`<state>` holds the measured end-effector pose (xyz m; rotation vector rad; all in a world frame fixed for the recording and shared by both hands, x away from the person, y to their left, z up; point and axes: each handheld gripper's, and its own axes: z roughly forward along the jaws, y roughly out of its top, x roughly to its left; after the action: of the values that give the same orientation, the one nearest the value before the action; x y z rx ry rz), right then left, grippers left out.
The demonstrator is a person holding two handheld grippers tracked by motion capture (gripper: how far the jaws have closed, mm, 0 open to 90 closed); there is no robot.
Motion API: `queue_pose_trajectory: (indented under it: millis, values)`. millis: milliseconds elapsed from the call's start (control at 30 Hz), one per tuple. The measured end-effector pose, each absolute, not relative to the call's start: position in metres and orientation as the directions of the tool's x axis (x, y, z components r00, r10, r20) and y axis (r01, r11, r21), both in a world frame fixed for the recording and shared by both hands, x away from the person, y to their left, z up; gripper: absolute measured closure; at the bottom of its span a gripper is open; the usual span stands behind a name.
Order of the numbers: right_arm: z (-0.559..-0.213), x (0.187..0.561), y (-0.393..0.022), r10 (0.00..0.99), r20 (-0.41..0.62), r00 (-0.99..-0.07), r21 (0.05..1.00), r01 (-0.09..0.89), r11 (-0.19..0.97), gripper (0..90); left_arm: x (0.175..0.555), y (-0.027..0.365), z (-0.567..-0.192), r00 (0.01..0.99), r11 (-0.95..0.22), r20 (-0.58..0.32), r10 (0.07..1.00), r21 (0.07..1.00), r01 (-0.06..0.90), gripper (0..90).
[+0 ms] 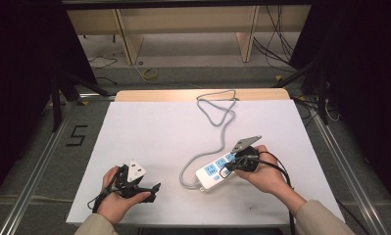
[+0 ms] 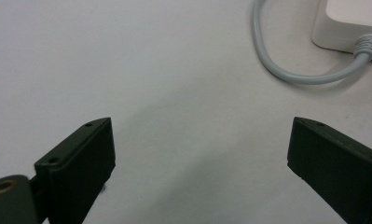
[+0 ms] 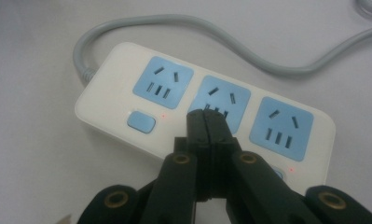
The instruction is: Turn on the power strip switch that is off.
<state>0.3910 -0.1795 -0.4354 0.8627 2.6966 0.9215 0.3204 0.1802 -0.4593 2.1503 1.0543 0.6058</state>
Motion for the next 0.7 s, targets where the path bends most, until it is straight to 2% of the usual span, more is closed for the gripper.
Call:
queue_pose_trajectory:
  millis: [700]
  values:
    - [-0.4391,0.3947,-0.1731,0.567,0.033,-0.823,0.567,0.483,0.667,90.0,0.3205,0.1795,-0.4595,0.571,-0.460,0.114,0.813,0.727,0.510,7.1]
